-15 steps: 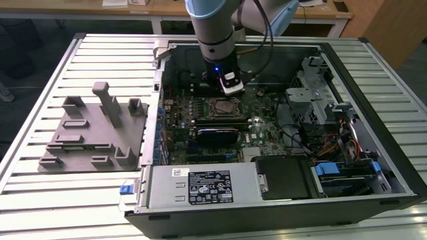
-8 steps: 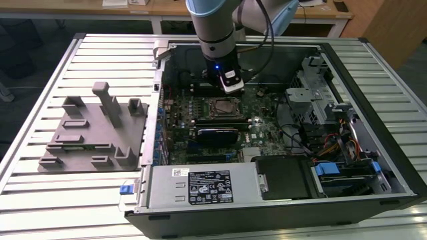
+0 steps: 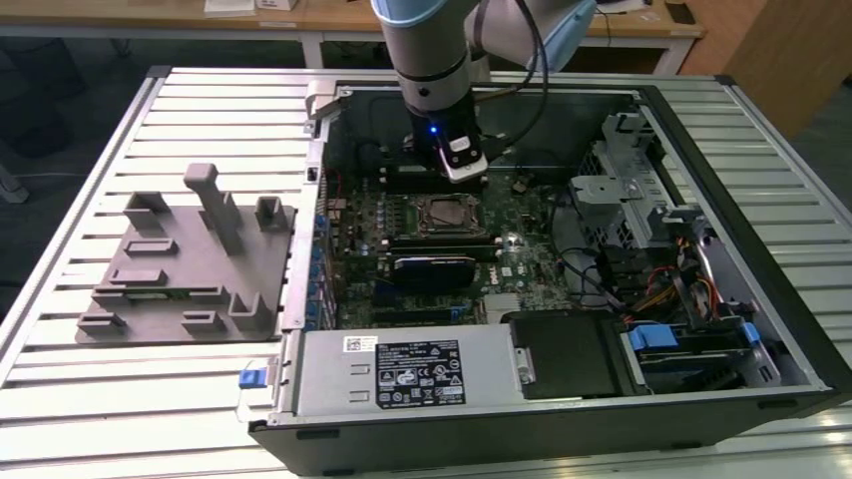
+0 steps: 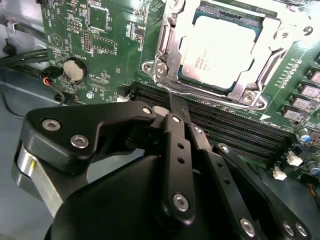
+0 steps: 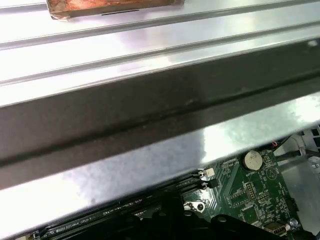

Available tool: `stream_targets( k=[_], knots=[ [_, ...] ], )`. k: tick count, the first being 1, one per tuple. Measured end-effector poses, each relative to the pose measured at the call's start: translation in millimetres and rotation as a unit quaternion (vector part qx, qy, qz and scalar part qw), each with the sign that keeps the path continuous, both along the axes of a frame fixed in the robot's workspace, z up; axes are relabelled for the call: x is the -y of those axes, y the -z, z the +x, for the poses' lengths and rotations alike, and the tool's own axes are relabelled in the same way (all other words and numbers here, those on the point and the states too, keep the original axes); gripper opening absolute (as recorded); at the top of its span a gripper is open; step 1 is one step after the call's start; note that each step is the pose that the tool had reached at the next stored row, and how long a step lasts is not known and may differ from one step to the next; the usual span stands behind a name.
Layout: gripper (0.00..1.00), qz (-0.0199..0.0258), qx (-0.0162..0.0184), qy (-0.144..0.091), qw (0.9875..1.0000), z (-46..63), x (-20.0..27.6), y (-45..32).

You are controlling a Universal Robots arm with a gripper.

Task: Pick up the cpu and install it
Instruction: 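Install the first cpu locking lever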

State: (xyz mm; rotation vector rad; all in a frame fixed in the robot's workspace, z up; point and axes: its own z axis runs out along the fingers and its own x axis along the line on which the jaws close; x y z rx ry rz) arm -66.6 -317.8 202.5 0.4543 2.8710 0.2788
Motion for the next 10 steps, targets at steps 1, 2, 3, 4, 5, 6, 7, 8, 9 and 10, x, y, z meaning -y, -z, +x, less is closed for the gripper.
stream_targets(
  k=[1, 2, 3, 4, 5, 6, 7, 8, 9, 10],
  knots=[
    [0.11, -0.0024, -0.0039, 0.0, 1.0, 0.2, 0.0, 0.0],
    [0.11, -0.0056, -0.009, 0.0, 0.9999, 1.0, 0.0, 0.1],
    [0.11, -0.0086, -0.0135, 0.0, 0.9999, 2.0, 0.0, 0.2],
    [0.11, -0.0113, -0.0185, 0.0, 0.9998, 3.3, 0.0, 0.2],
    [0.11, -0.014, -0.0232, 0.0, 0.9996, 4.8, 0.0, 0.2],
    [0.11, -0.0169, -0.0274, 0.0, 0.9995, 6.3, 0.0, 0.2],
    [0.11, -0.02, -0.0313, 0.0, 0.9993, 7.8, 0.0, 0.2],
    [0.11, -0.0229, -0.0347, 0.0, 0.9991, 9.4, 0.0, 0.2],
    [0.11, -0.0258, -0.0381, 0.0, 0.9989, 10.8, 0.1, 0.3],
    [0.11, -0.0285, -0.0408, 0.0, 0.9988, 11.7, 0.1, 0.3]
  ],
)
